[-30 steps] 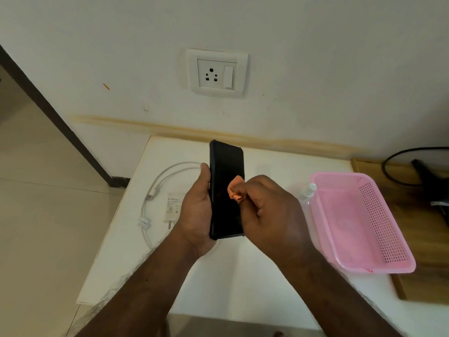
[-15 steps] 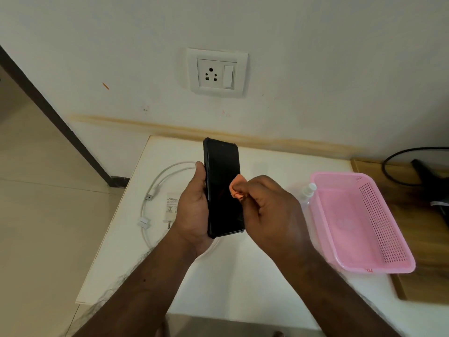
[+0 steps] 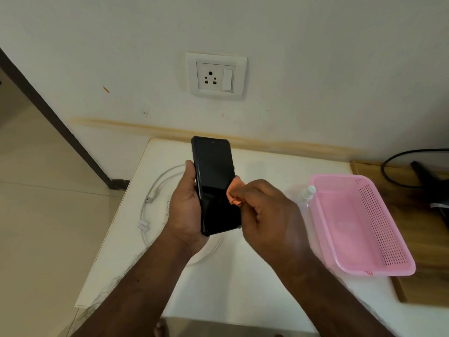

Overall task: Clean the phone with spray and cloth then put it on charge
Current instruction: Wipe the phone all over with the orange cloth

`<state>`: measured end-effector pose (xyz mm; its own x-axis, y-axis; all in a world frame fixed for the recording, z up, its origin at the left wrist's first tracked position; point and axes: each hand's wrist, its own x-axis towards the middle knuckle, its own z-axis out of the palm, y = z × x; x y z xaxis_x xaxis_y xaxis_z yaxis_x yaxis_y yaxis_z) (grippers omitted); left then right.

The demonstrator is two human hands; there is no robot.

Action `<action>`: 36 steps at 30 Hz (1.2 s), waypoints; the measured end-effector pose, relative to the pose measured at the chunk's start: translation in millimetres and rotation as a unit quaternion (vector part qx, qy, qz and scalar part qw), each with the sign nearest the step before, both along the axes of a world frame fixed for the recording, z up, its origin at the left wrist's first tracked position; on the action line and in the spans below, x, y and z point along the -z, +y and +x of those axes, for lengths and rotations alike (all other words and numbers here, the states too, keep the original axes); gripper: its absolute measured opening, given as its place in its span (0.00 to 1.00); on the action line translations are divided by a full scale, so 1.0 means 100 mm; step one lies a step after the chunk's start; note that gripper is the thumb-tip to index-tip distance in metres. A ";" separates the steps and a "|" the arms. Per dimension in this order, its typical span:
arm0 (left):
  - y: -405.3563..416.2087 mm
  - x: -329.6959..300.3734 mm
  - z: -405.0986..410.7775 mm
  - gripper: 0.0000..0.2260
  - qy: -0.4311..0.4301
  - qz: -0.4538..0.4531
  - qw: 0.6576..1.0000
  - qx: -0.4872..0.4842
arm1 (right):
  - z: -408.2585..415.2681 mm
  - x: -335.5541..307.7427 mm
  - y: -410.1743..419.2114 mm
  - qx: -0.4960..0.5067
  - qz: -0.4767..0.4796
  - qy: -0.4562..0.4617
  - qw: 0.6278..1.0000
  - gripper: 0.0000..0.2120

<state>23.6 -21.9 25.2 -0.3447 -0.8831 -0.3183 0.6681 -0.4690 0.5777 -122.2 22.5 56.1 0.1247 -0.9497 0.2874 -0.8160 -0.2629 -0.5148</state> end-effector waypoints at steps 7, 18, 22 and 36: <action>0.02 0.02 -0.05 0.31 -0.022 0.017 1.000 0.001 | 0.12 -0.03 0.05 -0.061 -0.036 0.009 0.997 0.12; -0.02 0.05 0.02 0.33 -0.030 -0.004 0.999 -0.020 | 0.15 0.00 0.09 -0.074 -0.018 0.027 0.997 0.13; 0.02 0.04 -0.05 0.32 -0.014 0.020 1.000 -0.006 | 0.04 0.00 0.01 -0.039 -0.012 -0.001 0.999 0.12; 0.06 0.05 -0.11 0.30 -0.028 -0.001 1.000 0.002 | 0.00 -0.01 -0.01 -0.016 -0.003 -0.030 0.999 0.11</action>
